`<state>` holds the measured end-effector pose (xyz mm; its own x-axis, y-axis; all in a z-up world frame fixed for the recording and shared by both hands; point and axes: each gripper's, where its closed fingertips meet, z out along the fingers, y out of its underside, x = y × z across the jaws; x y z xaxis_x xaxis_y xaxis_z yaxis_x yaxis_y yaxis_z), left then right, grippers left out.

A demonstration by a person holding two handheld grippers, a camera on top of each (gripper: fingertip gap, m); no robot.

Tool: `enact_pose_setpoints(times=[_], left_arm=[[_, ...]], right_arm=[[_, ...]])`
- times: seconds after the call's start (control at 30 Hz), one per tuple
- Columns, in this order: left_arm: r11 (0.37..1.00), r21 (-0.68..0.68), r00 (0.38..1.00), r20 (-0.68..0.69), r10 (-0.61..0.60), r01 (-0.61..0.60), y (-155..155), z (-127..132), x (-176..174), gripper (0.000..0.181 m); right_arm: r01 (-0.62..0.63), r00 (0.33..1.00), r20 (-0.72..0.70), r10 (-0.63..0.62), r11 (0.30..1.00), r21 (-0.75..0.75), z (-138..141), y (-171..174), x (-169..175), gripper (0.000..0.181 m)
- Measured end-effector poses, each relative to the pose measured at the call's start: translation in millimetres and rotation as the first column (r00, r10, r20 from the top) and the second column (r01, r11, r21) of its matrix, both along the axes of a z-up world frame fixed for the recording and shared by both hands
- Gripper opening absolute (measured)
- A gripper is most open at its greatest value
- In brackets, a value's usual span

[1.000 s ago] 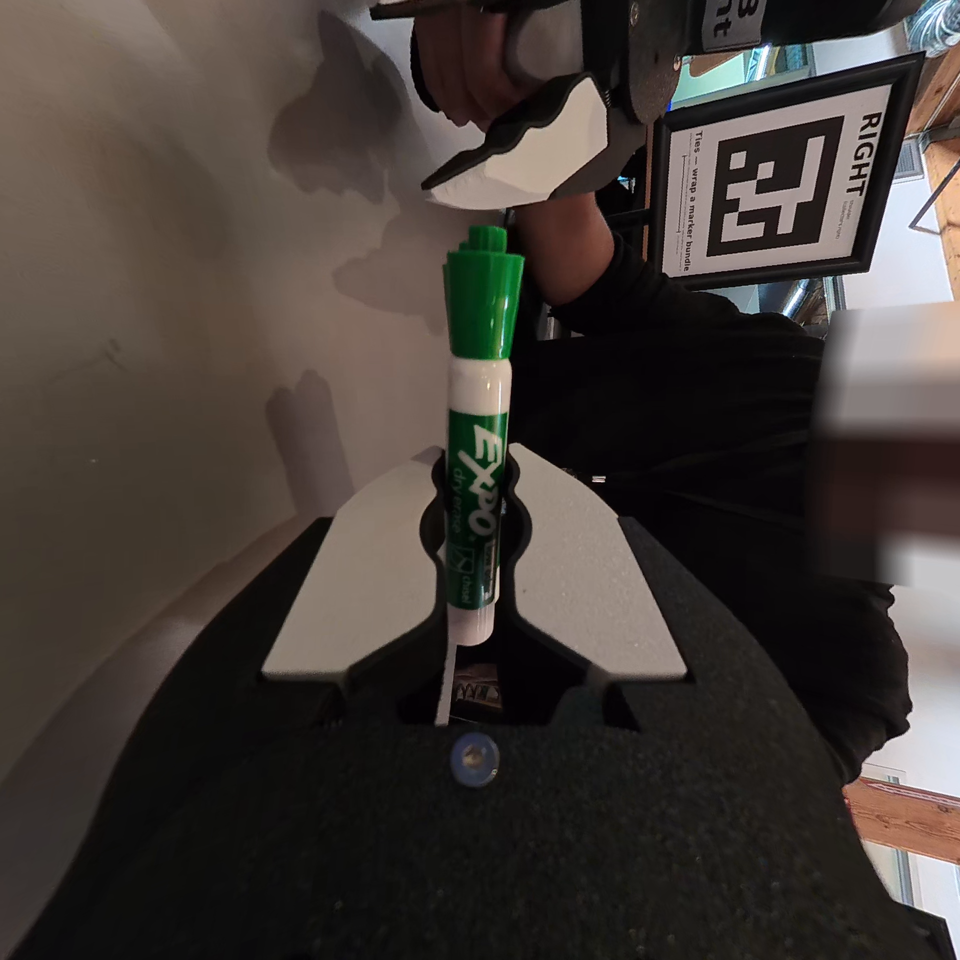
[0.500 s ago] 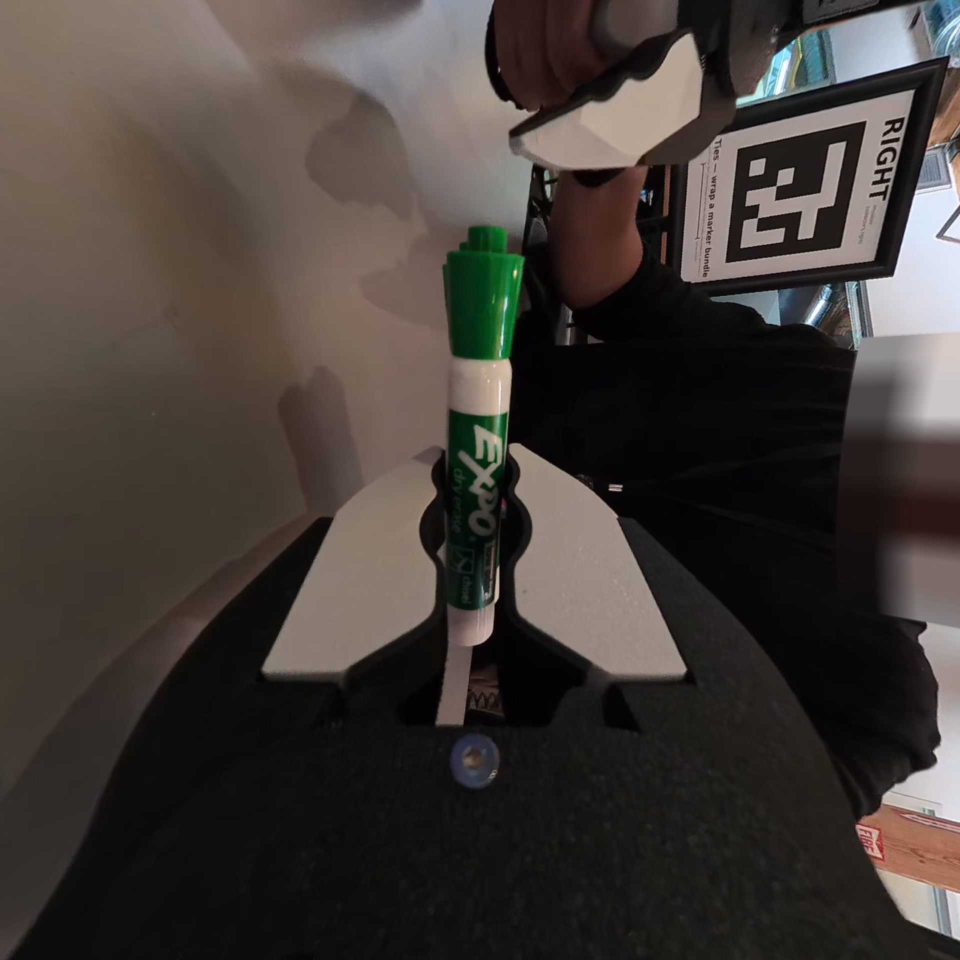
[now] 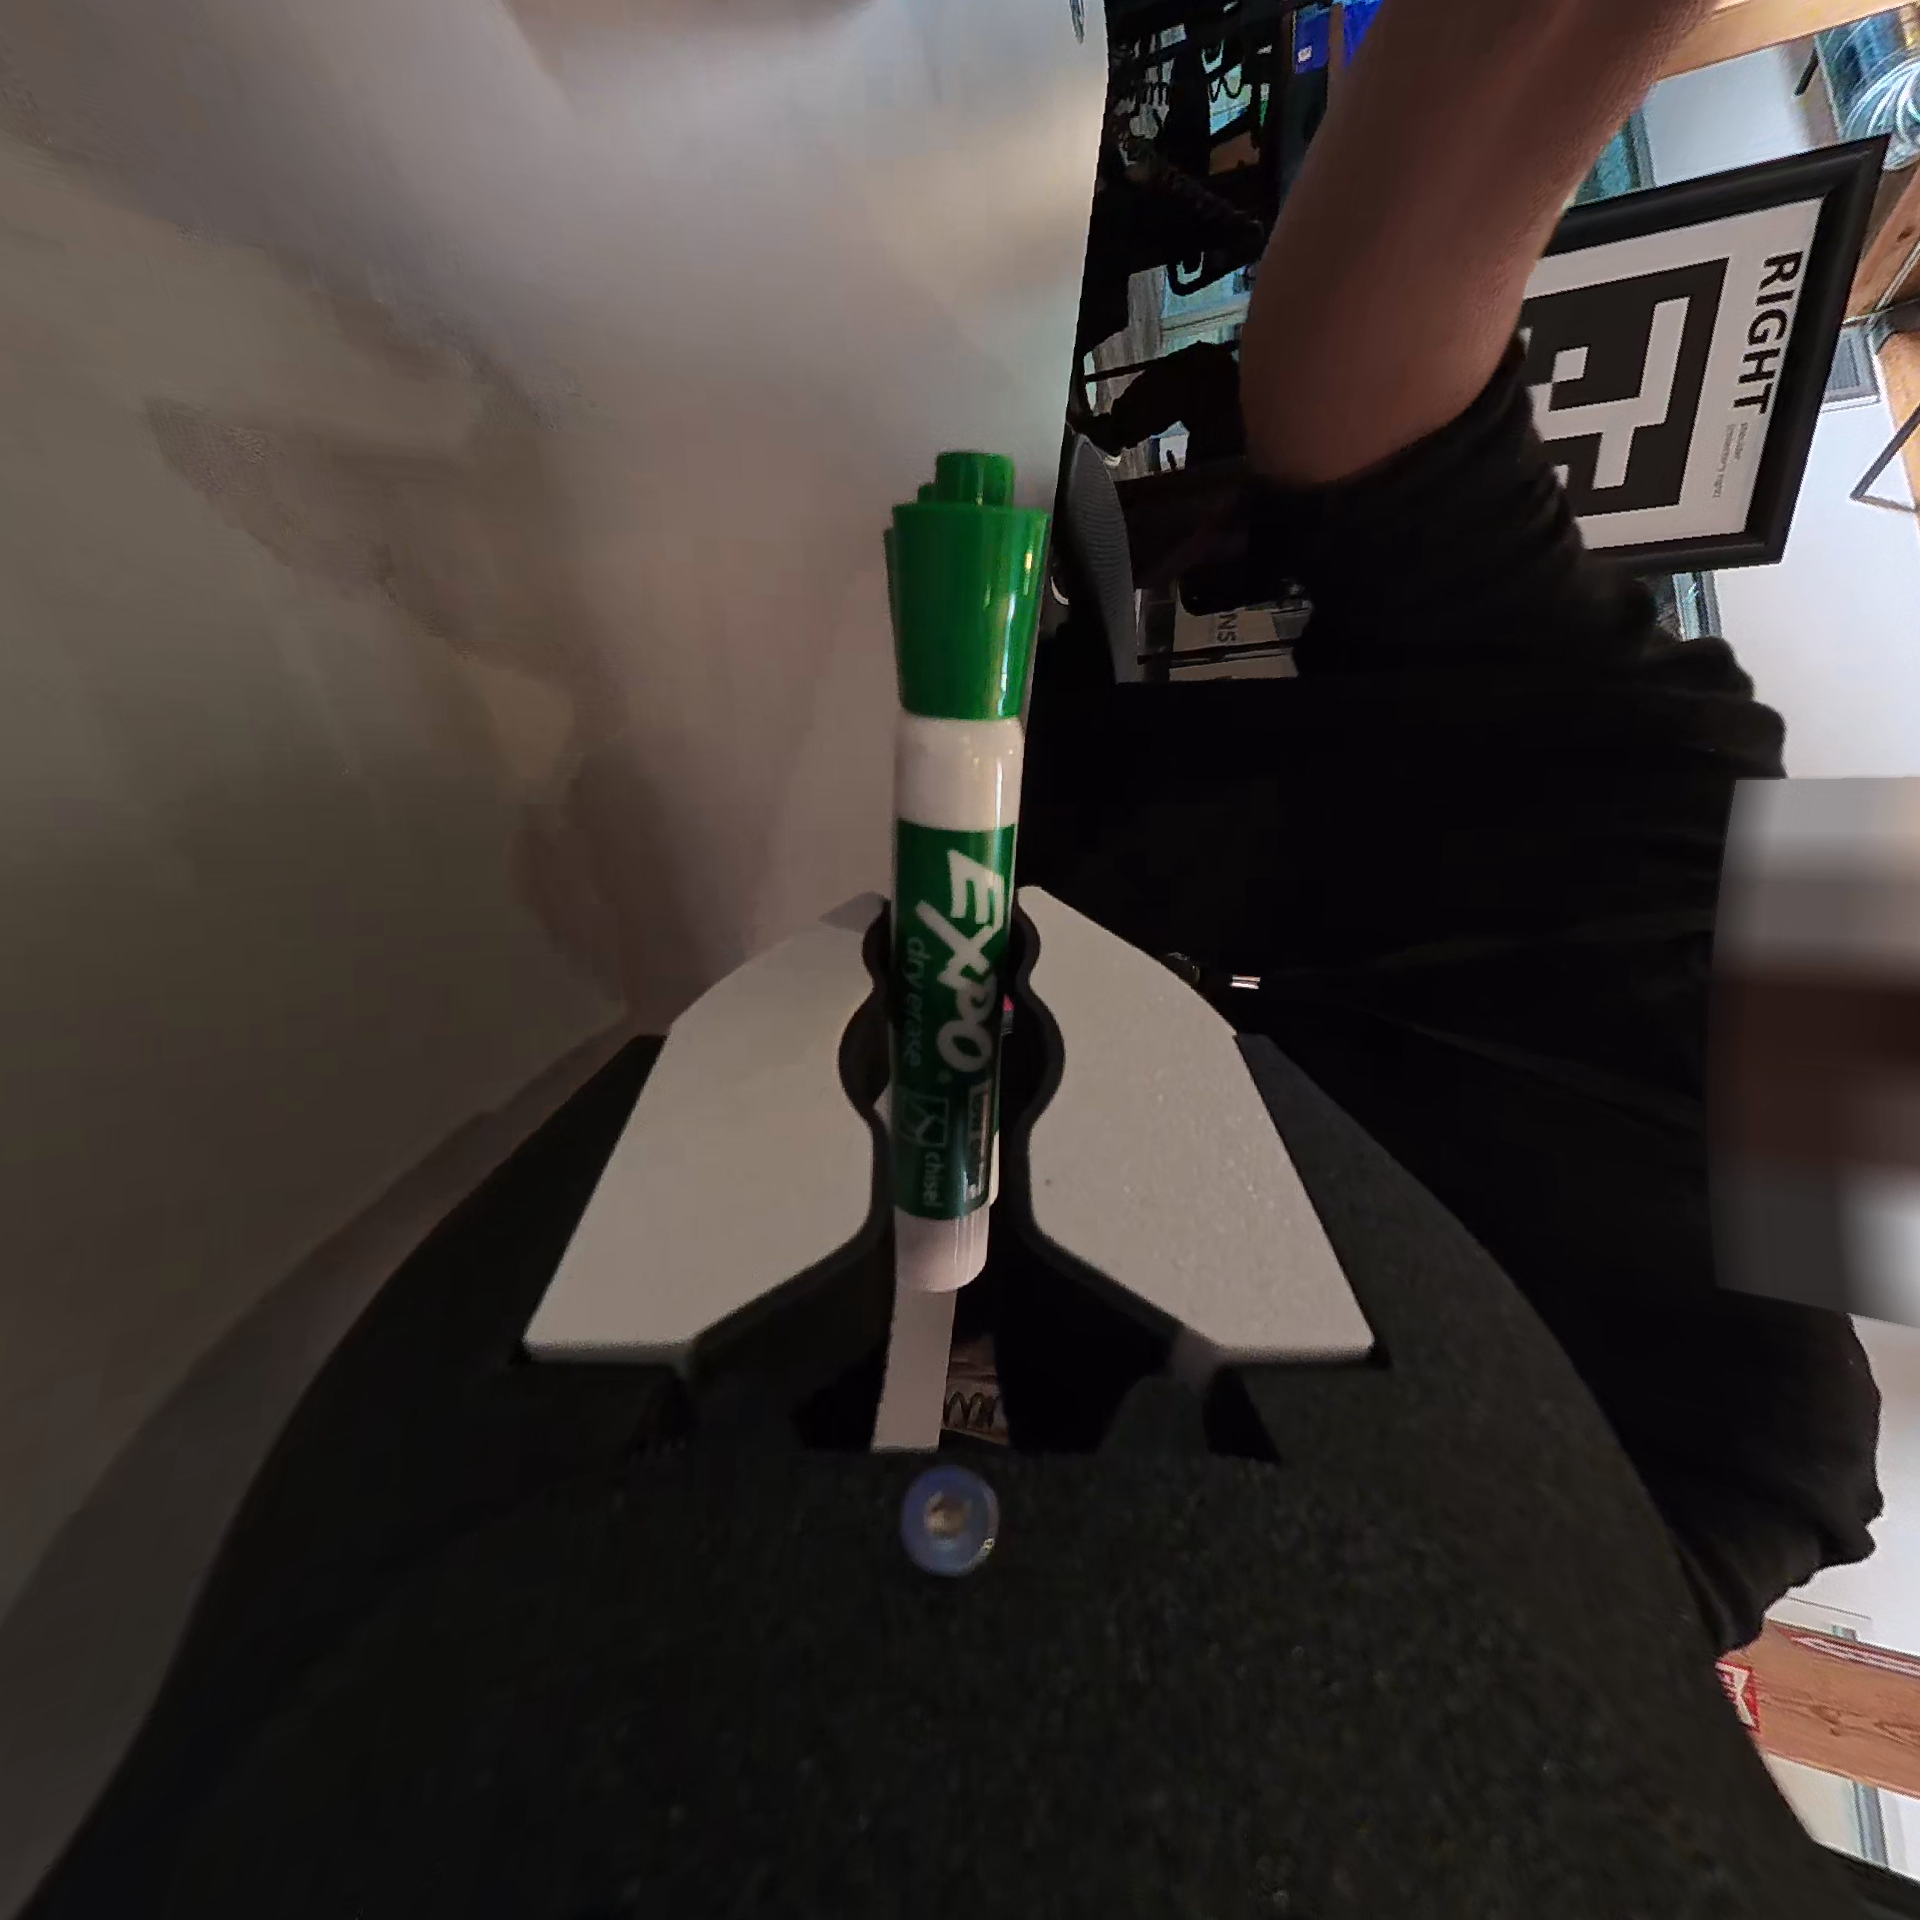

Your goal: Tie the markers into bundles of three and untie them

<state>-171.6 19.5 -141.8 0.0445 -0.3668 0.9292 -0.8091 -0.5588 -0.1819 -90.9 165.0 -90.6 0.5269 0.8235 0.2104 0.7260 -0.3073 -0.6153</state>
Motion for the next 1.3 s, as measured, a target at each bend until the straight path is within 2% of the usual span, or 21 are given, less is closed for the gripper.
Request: enact_pose_setpoints(times=[0.2,0.43,0.57,0.93,1.1,1.2,1.3], left_arm=[[1.0,0.002,1.0,0.009,-0.009,0.009,0,2,-3,0.017],[1.0,-0.005,1.0,0.004,-0.001,0.001,3,-1,-4,0.018],[1.0,-0.003,1.0,0.007,-0.01,0.01,3,0,-5,0.018],[1.0,-0.015,1.0,-0.006,-0.013,0.013,4,-5,-7,0.018],[1.0,-0.009,1.0,-0.007,0.002,-0.002,9,-6,-7,0.018],[1.0,-0.002,1.0,0.001,0.009,-0.009,11,-3,-7,0.018],[1.0,0.01,1.0,0.011,0.015,-0.015,12,1,-7,0.017]], right_arm=[[-0.058,0.989,0.134,0.064,0.997,-0.05,-1,27,-10,0.044],[-0.086,0.957,0.262,0.123,0.985,-0.149,-9,39,-18,0.041],[-0.099,0.954,0.263,0.142,0.981,-0.17,-12,39,-21,0.034],[-0.107,0.949,0.271,0.158,0.975,-0.195,-16,40,-22,0.035],[-0.104,0.971,0.19,0.141,0.975,-0.195,-9,31,-22,0.039],[-0.09,0.992,0.067,0.103,0.98,-0.177,-2,12,-17,0.042],[-0.006,0.996,-0.094,-0.009,0.987,-0.158,-6,-14,-4,0.046]])
